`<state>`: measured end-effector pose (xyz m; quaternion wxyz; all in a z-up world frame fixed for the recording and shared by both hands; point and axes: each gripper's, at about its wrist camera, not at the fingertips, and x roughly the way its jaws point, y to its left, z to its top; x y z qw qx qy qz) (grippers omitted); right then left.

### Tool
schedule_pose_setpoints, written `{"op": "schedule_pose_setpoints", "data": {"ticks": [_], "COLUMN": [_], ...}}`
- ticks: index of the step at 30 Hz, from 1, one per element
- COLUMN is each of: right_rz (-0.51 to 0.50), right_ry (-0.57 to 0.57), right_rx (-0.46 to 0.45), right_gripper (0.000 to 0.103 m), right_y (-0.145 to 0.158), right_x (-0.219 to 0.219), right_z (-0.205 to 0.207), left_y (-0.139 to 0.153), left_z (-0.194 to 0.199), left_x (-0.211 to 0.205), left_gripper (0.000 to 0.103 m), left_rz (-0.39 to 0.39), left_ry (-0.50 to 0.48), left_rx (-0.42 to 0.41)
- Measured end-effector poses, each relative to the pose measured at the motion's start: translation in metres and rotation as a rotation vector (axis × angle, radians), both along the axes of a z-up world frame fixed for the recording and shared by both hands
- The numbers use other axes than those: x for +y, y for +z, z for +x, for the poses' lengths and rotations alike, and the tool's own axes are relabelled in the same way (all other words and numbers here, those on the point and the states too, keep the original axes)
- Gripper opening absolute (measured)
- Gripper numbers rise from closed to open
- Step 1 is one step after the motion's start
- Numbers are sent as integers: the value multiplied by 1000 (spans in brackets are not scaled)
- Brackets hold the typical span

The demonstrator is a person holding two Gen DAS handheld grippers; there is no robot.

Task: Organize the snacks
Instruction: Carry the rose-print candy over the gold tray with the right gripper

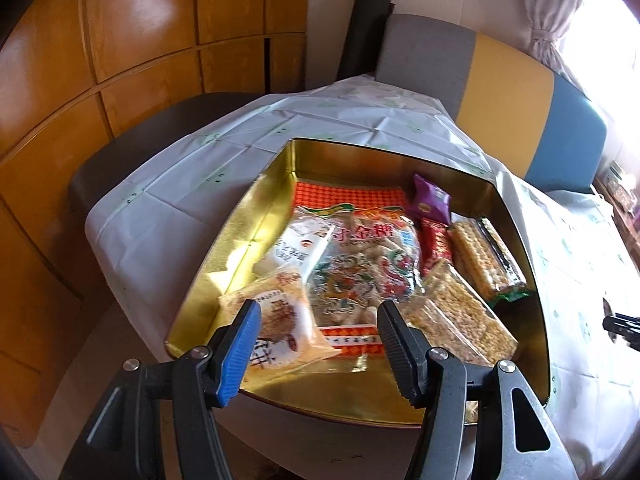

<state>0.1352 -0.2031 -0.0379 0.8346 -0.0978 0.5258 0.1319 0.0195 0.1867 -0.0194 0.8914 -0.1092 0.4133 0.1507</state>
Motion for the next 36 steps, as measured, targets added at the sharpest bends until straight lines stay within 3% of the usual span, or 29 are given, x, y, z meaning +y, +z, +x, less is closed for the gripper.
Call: {"op": "schedule_pose_setpoints", "data": {"ticks": [12, 17, 20, 23, 28, 36], "right_rz": [182, 253, 221, 210, 288, 256], "right_ry": [358, 375, 348, 344, 337, 372], "right_rx": [-37, -37, -22, 28, 61, 43], "right_gripper": [22, 22, 25, 25, 31, 31], "right_y": [46, 46, 26, 3, 3, 5], "right_x": [157, 216, 241, 256, 252, 250], "right_z": [-32, -21, -5, 3, 5, -11], "left_y": [-3, -5, -6, -8, -11, -11], "left_z": [-2, -2, -2, -3, -2, 0], "left_x": [5, 7, 8, 9, 8, 7], "left_gripper": [61, 61, 61, 61, 61, 61], "left_rz": [-15, -21, -23, -23, -26, -20], "left_ry": [10, 11, 10, 9, 4, 10], "left_rx": [2, 6, 7, 11, 18, 18]}}
